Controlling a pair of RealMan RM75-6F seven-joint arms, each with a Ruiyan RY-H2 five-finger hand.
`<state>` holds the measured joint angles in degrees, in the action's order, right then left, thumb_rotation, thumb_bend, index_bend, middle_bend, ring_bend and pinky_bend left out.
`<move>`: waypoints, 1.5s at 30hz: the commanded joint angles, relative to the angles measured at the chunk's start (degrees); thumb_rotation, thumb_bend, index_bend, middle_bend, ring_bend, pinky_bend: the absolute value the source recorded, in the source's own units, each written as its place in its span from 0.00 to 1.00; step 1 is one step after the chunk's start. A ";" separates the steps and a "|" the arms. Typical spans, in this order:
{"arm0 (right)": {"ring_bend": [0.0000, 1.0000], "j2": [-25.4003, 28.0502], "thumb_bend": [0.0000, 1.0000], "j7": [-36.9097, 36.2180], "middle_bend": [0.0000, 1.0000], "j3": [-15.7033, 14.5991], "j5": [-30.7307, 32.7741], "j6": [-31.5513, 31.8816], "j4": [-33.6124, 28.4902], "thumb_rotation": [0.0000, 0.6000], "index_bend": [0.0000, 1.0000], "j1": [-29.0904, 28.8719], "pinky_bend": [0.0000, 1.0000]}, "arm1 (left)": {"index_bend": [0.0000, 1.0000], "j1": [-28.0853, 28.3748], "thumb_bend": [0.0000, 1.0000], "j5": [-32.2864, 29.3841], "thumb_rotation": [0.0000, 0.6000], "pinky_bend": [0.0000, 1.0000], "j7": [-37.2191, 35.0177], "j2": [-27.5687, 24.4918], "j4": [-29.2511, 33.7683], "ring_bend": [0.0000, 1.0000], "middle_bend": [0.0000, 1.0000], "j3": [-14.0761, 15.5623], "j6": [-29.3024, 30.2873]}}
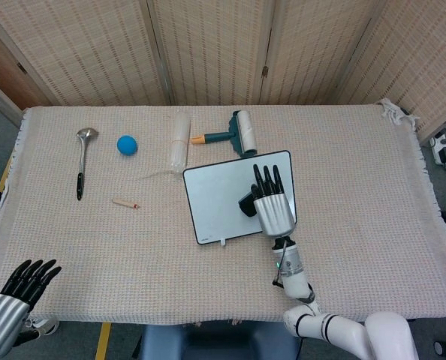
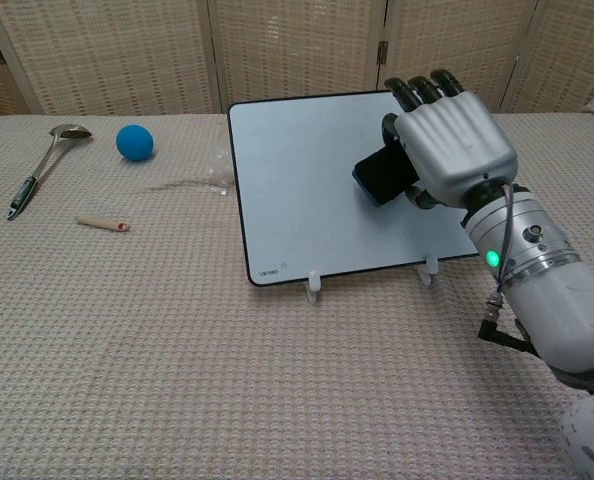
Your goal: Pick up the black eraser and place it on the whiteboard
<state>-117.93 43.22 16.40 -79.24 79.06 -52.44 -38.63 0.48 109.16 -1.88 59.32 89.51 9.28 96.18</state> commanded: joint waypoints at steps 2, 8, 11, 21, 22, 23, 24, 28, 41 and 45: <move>0.05 -0.79 0.31 0.43 0.03 0.54 0.97 -0.85 1.18 1.00 0.40 -0.49 0.00 | 0.03 0.06 0.20 -0.33 1.00 0.07 -0.45 -0.14 0.01 0.05 0.10 -0.13 -0.13; 0.02 -0.61 0.31 1.75 0.00 0.56 2.03 -1.46 0.91 1.00 0.13 -0.17 0.00 | 0.03 -0.06 0.20 -0.16 1.00 0.07 -0.54 -0.16 -0.09 0.05 0.10 -0.13 0.08; 0.01 0.38 0.31 2.64 0.00 0.45 2.50 -1.60 -0.93 1.00 0.03 0.31 0.00 | 0.03 -0.07 0.20 -0.14 1.00 0.07 -0.38 -0.14 -0.05 0.05 0.09 -0.17 0.00; 0.00 12.10 0.31 2.83 0.00 -4.88 -0.03 2.93 -22.52 1.00 0.00 7.42 0.00 | 0.03 -0.17 0.20 -0.52 1.00 0.07 0.64 0.21 -0.11 0.05 0.10 -0.40 -0.51; 0.00 14.26 0.31 2.86 0.00 -5.97 -0.45 3.85 -26.35 1.00 0.00 8.81 0.00 | 0.03 -0.18 0.20 -0.62 1.00 0.07 0.83 0.25 -0.05 0.05 0.10 -0.46 -0.57; 0.00 16.52 0.31 2.60 0.00 -7.06 -0.86 4.79 -30.38 1.00 0.00 10.23 0.00 | 0.03 -0.21 0.20 -0.68 1.00 0.07 1.09 0.32 -0.01 0.05 0.10 -0.51 -0.63; 0.00 19.79 0.31 2.42 0.00 -8.65 -1.16 5.93 -35.84 1.00 0.00 12.24 0.00 | 0.03 -0.24 0.20 -0.80 1.00 0.07 1.42 0.43 0.08 0.05 0.10 -0.55 -0.77; 0.00 32.50 0.31 2.15 0.00 -15.35 -1.08 8.58 -53.19 1.00 0.00 18.95 0.00 | 0.03 -0.44 0.20 -0.92 1.00 0.07 2.96 0.90 0.38 0.05 0.10 -0.71 -0.98; 0.00 51.52 0.31 -22.83 0.00 -35.02 -16.69 24.11 -44.46 1.00 0.00 39.00 0.00 | 0.03 -0.90 0.20 -1.66 1.00 0.07 8.78 2.88 0.99 0.05 0.10 -1.19 -2.65; 0.00 52.55 0.31 -27.08 0.00 -34.40 -17.11 24.24 -41.76 1.00 0.00 40.59 0.00 | 0.03 -0.90 0.20 -1.63 1.00 0.07 10.43 3.44 1.13 0.05 0.10 -1.24 -3.27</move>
<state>-67.02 19.44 -17.02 -94.30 101.29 -96.72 -0.63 -0.41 107.55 8.37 62.62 90.58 8.07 93.06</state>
